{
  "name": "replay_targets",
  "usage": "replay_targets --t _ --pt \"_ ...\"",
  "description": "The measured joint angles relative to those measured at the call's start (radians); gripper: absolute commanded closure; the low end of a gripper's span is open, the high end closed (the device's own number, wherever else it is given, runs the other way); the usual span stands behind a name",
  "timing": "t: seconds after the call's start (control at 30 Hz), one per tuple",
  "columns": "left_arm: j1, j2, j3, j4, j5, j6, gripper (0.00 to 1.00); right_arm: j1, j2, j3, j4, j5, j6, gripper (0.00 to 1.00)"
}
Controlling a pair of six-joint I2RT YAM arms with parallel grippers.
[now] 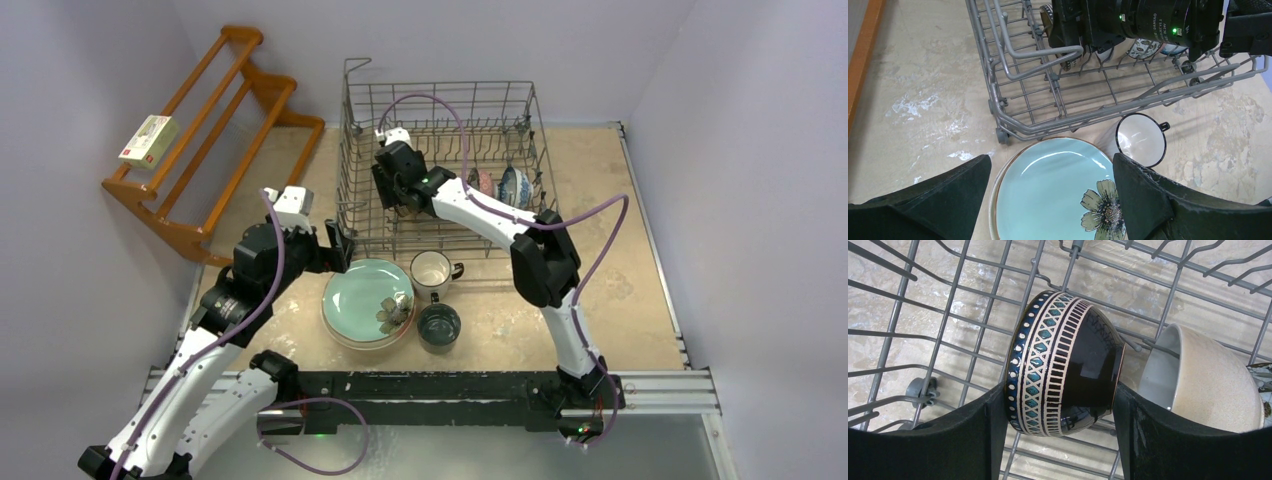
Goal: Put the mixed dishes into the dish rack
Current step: Insert the bowl into the dish rack.
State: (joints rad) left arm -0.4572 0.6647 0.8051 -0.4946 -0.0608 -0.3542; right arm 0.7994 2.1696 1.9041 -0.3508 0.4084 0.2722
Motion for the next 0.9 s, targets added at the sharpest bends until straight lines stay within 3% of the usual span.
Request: replay_targets --t 0.37,0.9 --pt "0.0 0.011 0.0 0.0 0.0 0.0 0.1 0.006 -0.016 -0.008 -0.002 0.03 0.026 0.17" --pt "0.0 0.018 0.0 0.007 0.001 0.001 0.1 0.013 -0.072 -0.008 0.015 0.132 0.026 0.14"
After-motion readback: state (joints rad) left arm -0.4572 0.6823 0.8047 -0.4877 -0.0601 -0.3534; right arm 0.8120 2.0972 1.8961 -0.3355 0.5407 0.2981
